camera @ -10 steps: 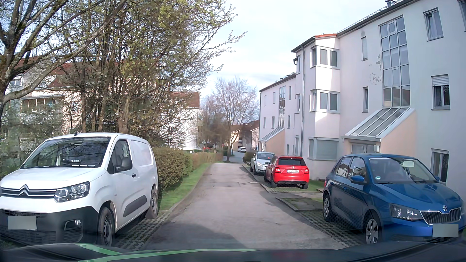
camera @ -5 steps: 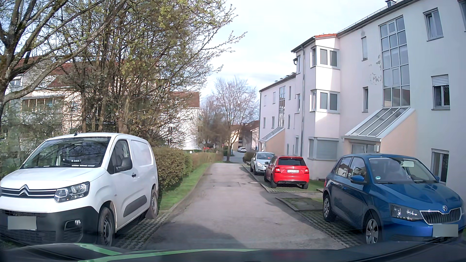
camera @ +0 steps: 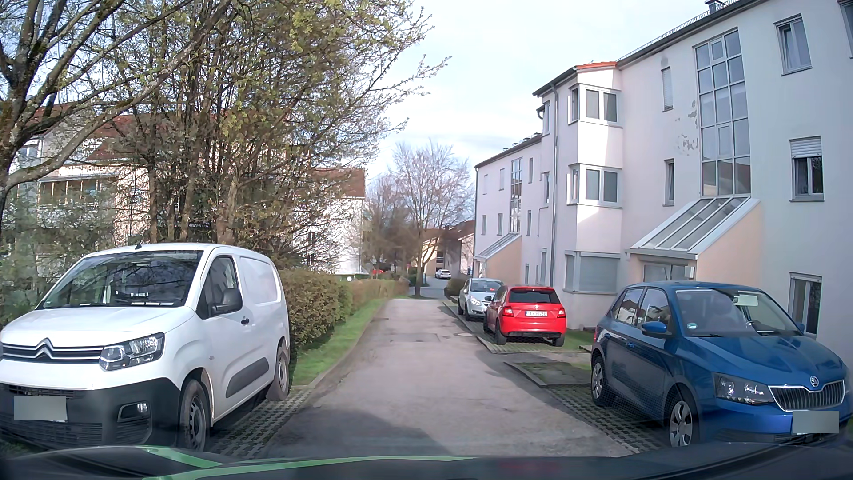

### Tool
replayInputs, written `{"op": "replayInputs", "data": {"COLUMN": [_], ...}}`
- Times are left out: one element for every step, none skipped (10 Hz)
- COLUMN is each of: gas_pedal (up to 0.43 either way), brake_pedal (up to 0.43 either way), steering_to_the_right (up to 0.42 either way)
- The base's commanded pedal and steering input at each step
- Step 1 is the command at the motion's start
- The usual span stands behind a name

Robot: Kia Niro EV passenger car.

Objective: Follow the waypoints while adhering to traffic rules and regulations

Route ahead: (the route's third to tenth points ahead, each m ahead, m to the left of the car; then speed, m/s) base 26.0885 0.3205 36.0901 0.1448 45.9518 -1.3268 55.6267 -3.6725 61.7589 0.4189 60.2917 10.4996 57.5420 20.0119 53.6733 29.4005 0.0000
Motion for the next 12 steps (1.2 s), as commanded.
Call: {"op": "replayInputs", "data": {"gas_pedal": [0.000,0.000,0.000,0.000,0.000,0.000,0.000,0.000,0.000,0.000,0.000,0.000], "brake_pedal": [0.561,0.561,0.555,0.561,0.561,0.555,0.561,0.561,0.561,0.561,0.561,0.561], "steering_to_the_right": [0.006,0.006,0.006,0.006,0.006,0.006,0.006,0.006,0.006,0.006,0.006,0.006]}}
